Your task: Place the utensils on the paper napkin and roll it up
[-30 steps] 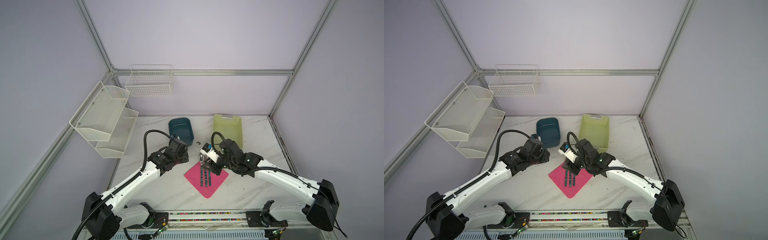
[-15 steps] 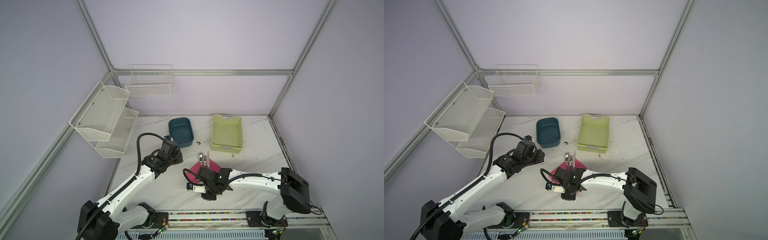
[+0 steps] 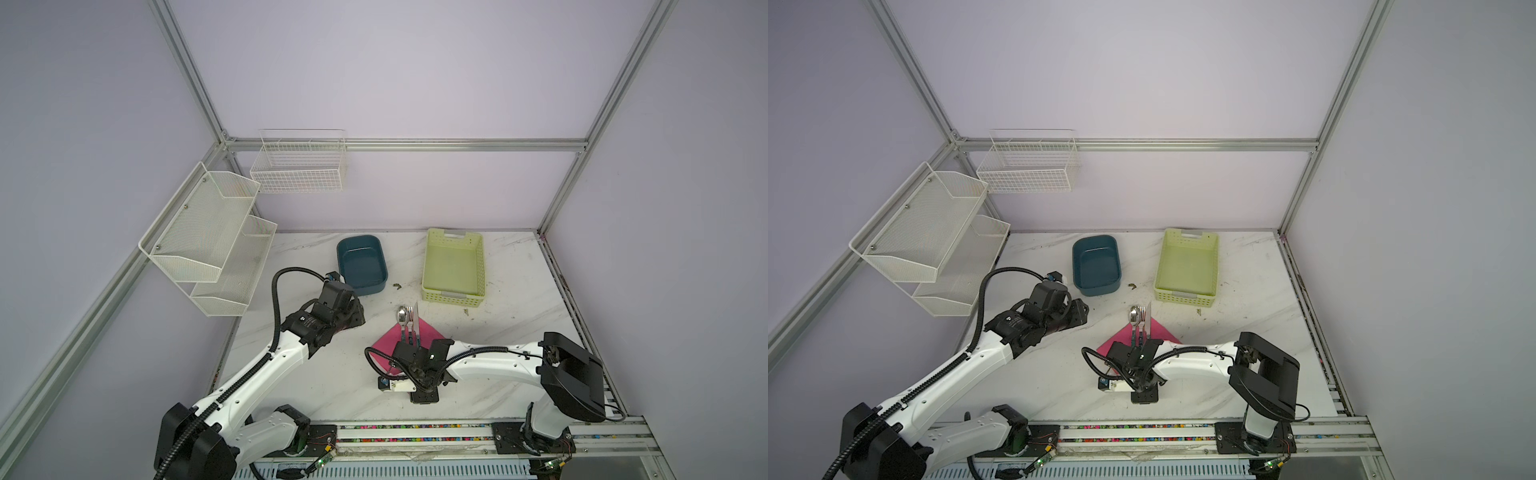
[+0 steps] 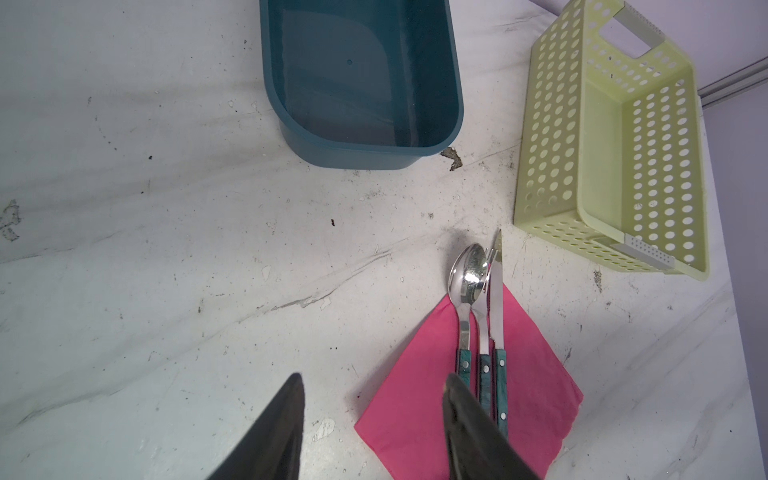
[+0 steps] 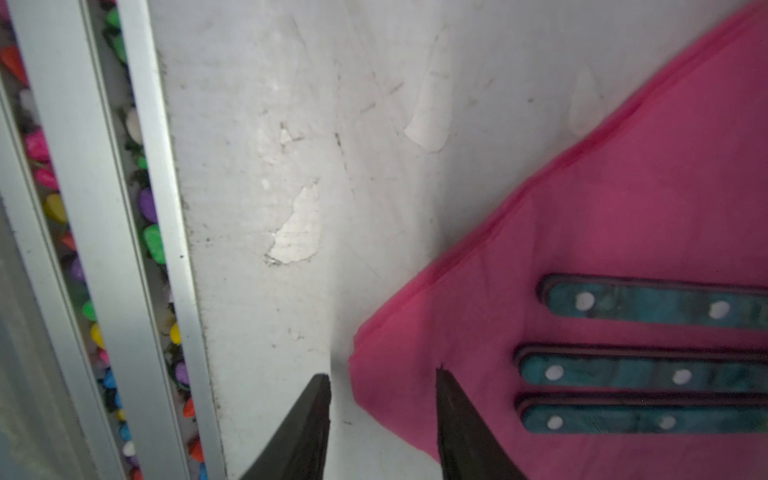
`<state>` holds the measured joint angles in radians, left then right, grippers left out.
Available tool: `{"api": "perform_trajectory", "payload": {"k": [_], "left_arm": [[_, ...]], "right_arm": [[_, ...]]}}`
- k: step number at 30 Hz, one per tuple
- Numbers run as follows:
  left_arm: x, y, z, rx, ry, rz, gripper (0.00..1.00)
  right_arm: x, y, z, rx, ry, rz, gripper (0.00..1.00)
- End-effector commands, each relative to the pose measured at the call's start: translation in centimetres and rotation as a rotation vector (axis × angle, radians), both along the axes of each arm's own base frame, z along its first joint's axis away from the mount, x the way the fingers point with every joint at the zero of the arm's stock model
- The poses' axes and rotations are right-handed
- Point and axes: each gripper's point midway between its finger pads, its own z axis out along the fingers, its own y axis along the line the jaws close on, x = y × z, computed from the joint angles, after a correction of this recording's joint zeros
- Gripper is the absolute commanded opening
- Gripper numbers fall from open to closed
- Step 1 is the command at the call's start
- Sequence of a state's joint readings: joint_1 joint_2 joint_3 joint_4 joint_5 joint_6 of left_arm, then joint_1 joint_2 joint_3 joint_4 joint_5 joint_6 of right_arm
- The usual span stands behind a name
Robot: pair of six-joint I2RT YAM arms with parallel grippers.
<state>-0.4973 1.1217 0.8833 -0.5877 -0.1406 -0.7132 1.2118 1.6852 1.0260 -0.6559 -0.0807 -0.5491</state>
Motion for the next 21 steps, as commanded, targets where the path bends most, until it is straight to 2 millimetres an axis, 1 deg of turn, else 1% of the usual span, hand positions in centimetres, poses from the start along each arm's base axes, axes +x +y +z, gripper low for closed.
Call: {"api": "perform_trajectory", "payload": {"k": [1,3,11,15,18,20,21], "left_arm": [[0.0,0.1,-0.9,-0.003,0.000,-0.011,0.53],[0.0,0.1,-1.0,-0.004,0.002,-0.010,0.53],[0.1,0.2,-1.0,-0.011,0.003,-0.009,0.54],[0.2,0.2,-1.1,-0.013,0.009,-0.010,0.55],[0.2,0.2,-1.2,-0.015,0.011,-0.008,0.55],[0.2,0.2,-1.1,-0.016,0.012,-0.009,0.55],[0.2,0.2,-1.2,-0.016,0.014,-0.010,0.55]], "right_arm": [[-0.5,-0.7,-0.8,-0.046,0.016,0.032,0.41],[-0.6,-0.4,-0.8,-0.039,0.027,0.031,0.38],[-1.1,0.0,-1.7,-0.030,0.049,0.030,0.33],[-1.0,0.0,-2.0,-0.034,0.046,0.022,0.31],[-1.1,0.0,-2.1,-0.037,0.047,0.022,0.27],[-0.8,0.1,-1.8,-0.034,0.032,0.016,0.26],[-0.5,0.2,-1.6,-0.026,0.015,0.010,0.29]]}}
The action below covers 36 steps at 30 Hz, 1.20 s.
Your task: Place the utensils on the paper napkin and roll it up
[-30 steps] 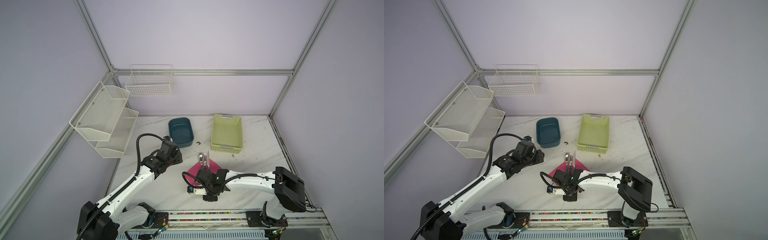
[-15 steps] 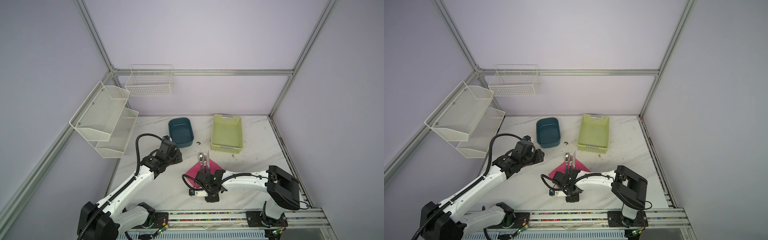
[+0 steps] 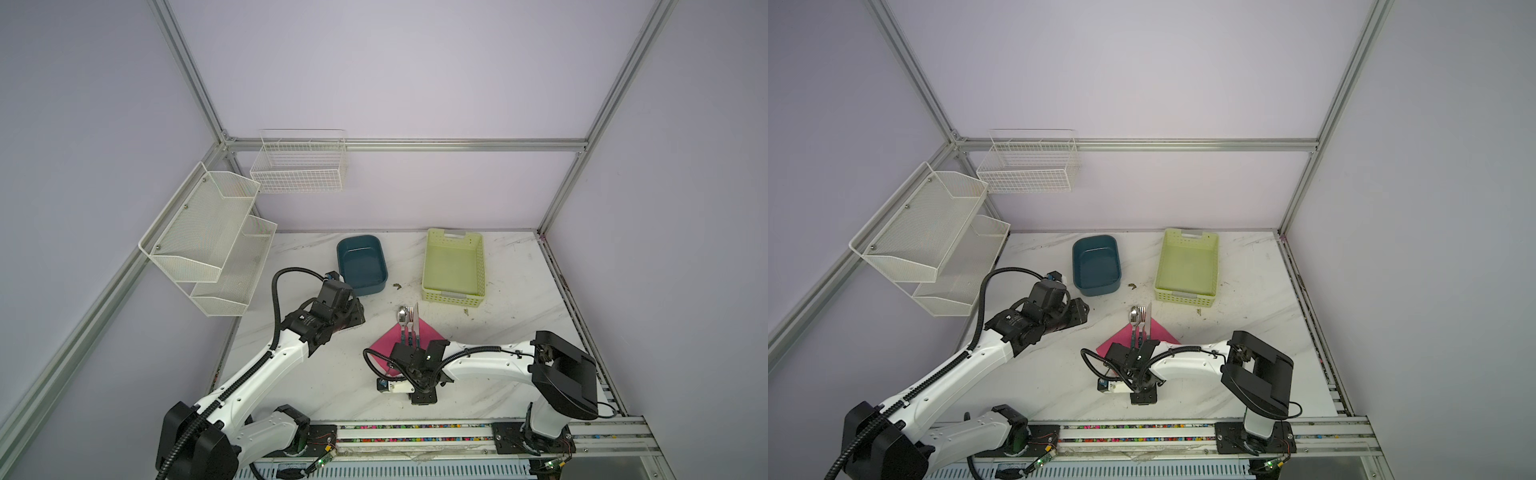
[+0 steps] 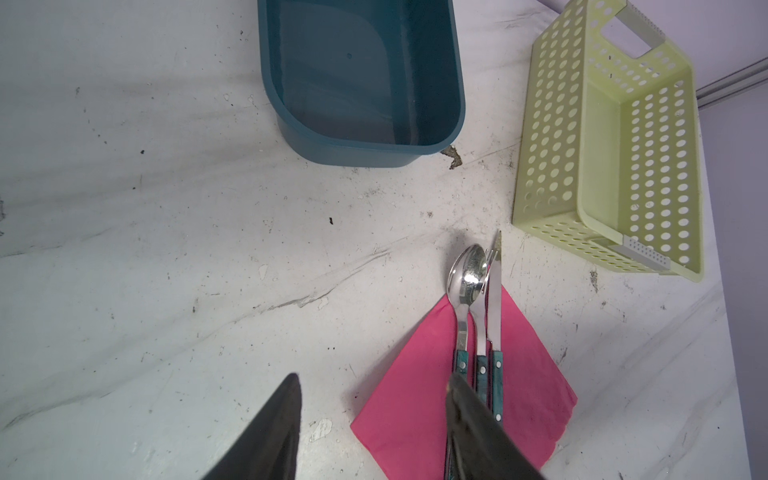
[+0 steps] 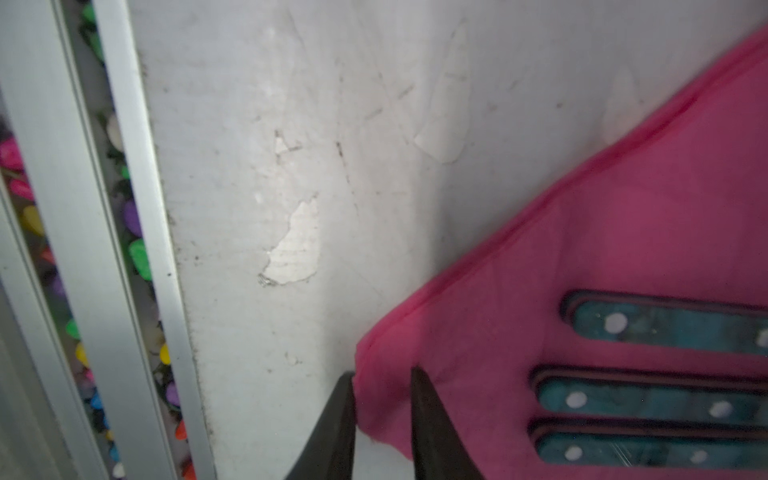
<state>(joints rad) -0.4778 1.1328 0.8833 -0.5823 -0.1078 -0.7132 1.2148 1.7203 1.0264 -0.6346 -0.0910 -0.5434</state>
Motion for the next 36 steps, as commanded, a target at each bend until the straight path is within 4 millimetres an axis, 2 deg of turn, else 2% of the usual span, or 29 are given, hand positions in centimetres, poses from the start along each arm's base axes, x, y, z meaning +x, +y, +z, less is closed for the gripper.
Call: {"api": "perform_trajectory", "payload": {"k": [1,6,9,12,19,31,36], "left_arm": [[0.0,0.2,-0.9,0.002,-0.001,-0.007,0.55],[0.1,0.1,-1.0,-0.004,0.003,-0.006,0.55],[0.1,0.1,-1.0,-0.007,0.006,-0.003,0.55],[0.1,0.0,-1.0,-0.011,0.007,-0.002,0.55],[0.1,0.0,-1.1,-0.012,0.018,-0.005,0.55],[0.0,0.2,-1.0,-0.006,0.018,0.000,0.56],[0.1,0.2,-1.0,-0.008,0.019,0.003,0.56]], "right_arm": [[-0.1,0.0,-0.2,-0.008,-0.015,0.007,0.32],[0.1,1.2,1.4,0.062,-0.068,0.018,0.34],[-0.1,1.6,1.7,0.078,-0.085,0.034,0.34],[-0.6,1.5,1.3,0.073,-0.069,0.045,0.34],[-1.6,-0.1,-0.8,-0.021,-0.002,0.048,0.32],[-0.9,-0.4,-0.8,-0.038,-0.043,0.031,0.33],[-1.2,-0.3,-1.0,-0.037,-0.027,0.039,0.32]]}}
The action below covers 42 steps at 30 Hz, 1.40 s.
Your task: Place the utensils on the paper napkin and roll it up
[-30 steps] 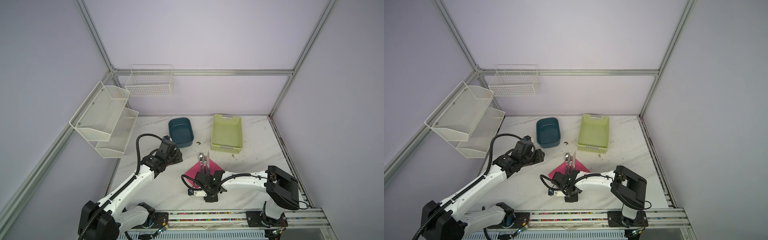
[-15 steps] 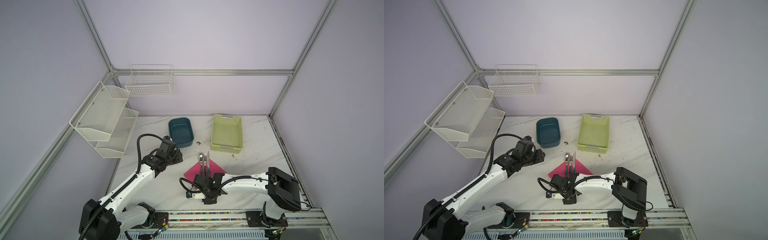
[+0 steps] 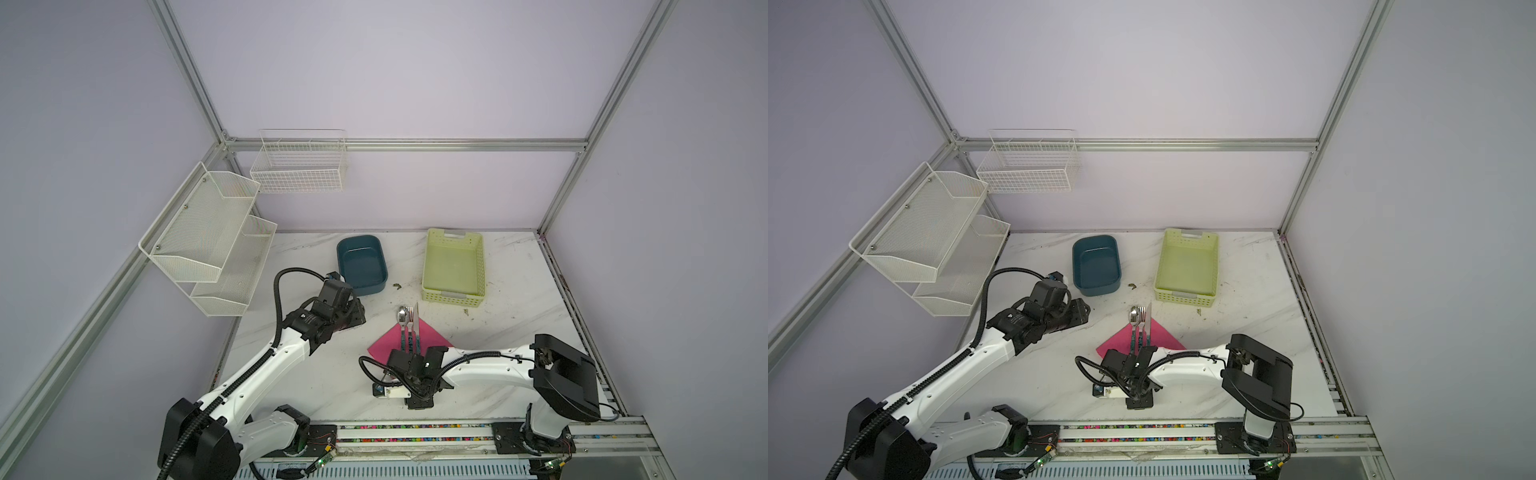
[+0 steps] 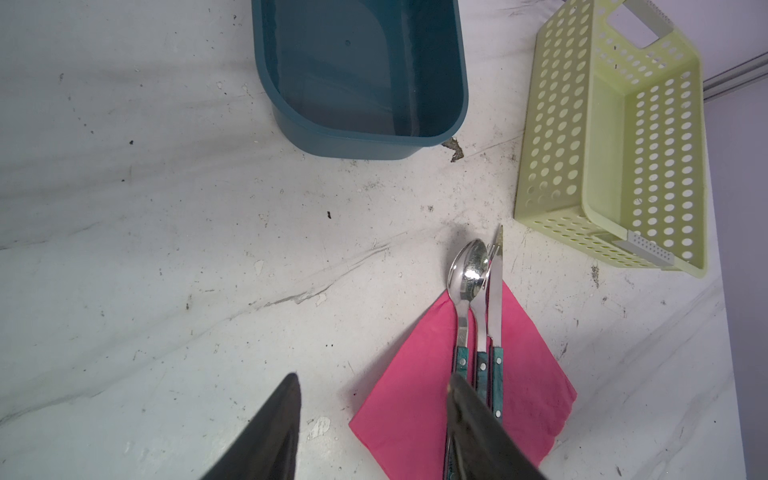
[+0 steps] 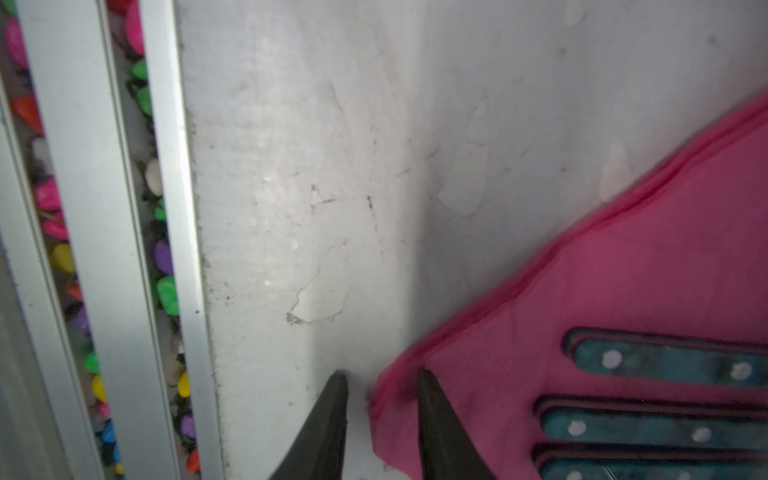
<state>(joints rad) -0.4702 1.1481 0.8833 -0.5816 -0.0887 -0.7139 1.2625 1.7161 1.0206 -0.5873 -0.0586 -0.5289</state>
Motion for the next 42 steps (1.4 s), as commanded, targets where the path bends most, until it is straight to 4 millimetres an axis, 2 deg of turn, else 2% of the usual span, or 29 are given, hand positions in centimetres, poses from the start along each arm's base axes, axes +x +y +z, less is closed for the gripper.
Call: {"api": "perform_trajectory", "payload": {"k": [1,10,19,27,32,42], "left_arm": [[0.0,0.3,-0.6,-0.002,0.000,0.006,0.56],[0.1,0.2,-0.3,-0.008,-0.004,0.001,0.56],[0.0,-0.6,-0.1,-0.038,0.007,-0.030,0.56],[-0.6,-2.0,-0.8,-0.060,0.037,-0.124,0.51],[-1.3,-3.0,-1.2,-0.095,0.063,-0.181,0.51],[-4.4,-3.9,-3.2,-0.182,0.146,-0.231,0.45]], "right_arm": [[-0.5,-1.6,-1.4,-0.076,0.016,0.011,0.31],[-0.2,-1.5,-1.3,-0.071,-0.005,0.007,0.18],[1.1,-0.2,1.4,0.014,-0.068,-0.009,0.00],[1.4,0.7,3.3,0.070,-0.079,-0.020,0.00],[1.9,0.6,3.6,0.077,-0.088,-0.027,0.00],[3.8,0.3,3.8,0.082,-0.126,-0.063,0.00]]}}
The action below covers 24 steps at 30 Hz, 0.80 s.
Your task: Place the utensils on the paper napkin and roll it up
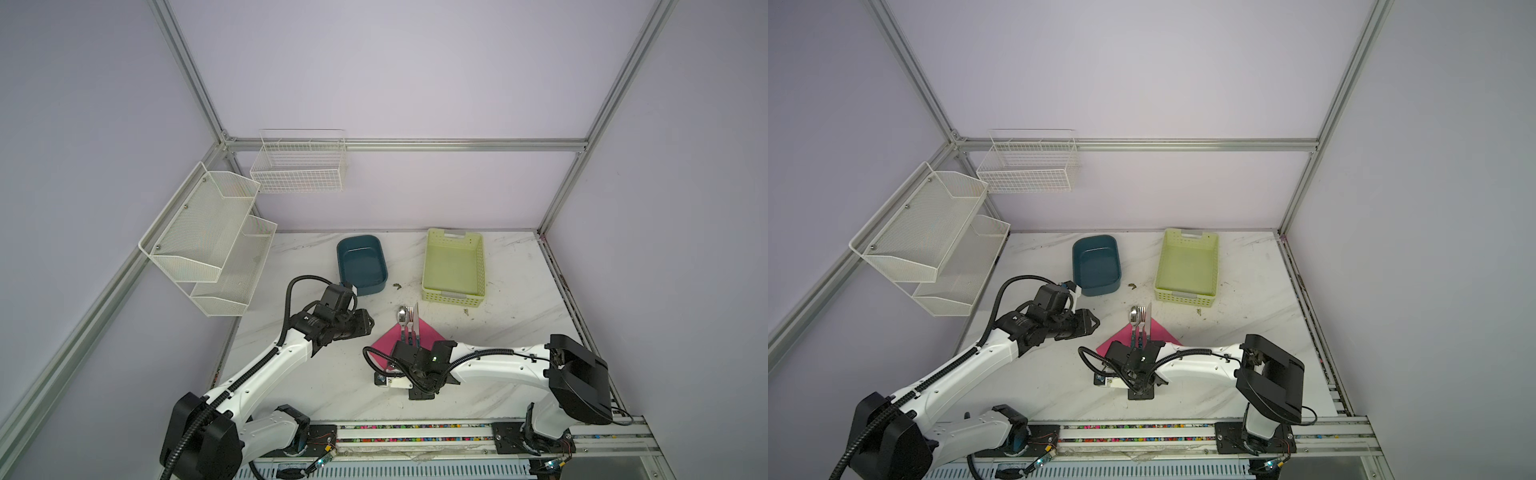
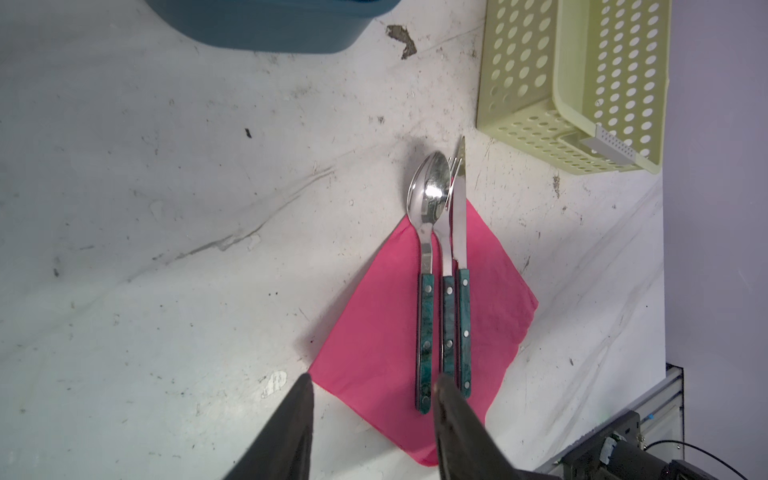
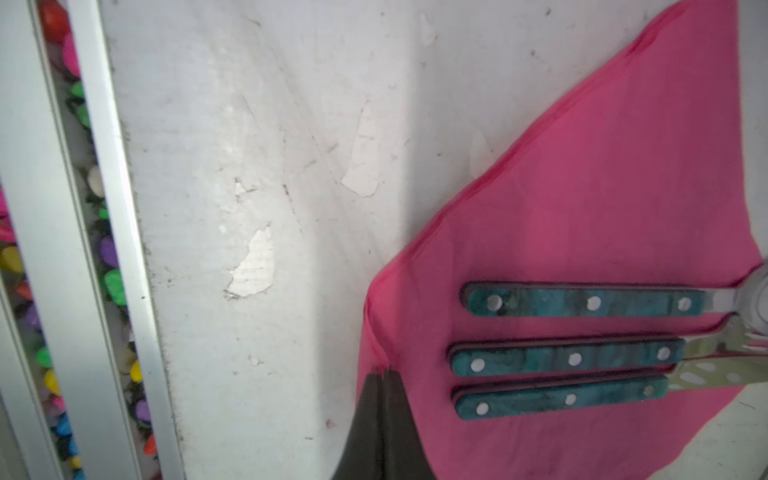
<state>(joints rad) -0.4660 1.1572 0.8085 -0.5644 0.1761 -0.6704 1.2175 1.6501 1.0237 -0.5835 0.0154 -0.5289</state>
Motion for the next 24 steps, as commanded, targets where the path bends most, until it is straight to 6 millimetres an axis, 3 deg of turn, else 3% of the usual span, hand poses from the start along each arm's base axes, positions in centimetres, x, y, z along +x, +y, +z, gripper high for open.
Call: {"api": "perform_trajectory", "payload": {"k": [1,6,15,24], "left_arm": [[-1.5,-0.7,-0.4,-0.063,0.020,-0.033,0.44],[-3.2,-1.4,-1.7,-0.103,0.076,-0.065,0.39],[-6.8,-4.5,-3.6,-0.215,0.180,-0.151,0.19],[-9.4,-6.6,-5.2,-0.314,0.273,-0.166,0.11]], "right_arm": [[1.2,0.7,1.7,0.039,-0.039,-0.003,0.00],[2.3,0.9,1.9,0.053,-0.048,-0.019,0.00],[4.5,1.1,2.0,0.064,-0.057,-0.040,0.00],[6.2,1.3,1.5,0.070,-0.051,-0.058,0.00]]}}
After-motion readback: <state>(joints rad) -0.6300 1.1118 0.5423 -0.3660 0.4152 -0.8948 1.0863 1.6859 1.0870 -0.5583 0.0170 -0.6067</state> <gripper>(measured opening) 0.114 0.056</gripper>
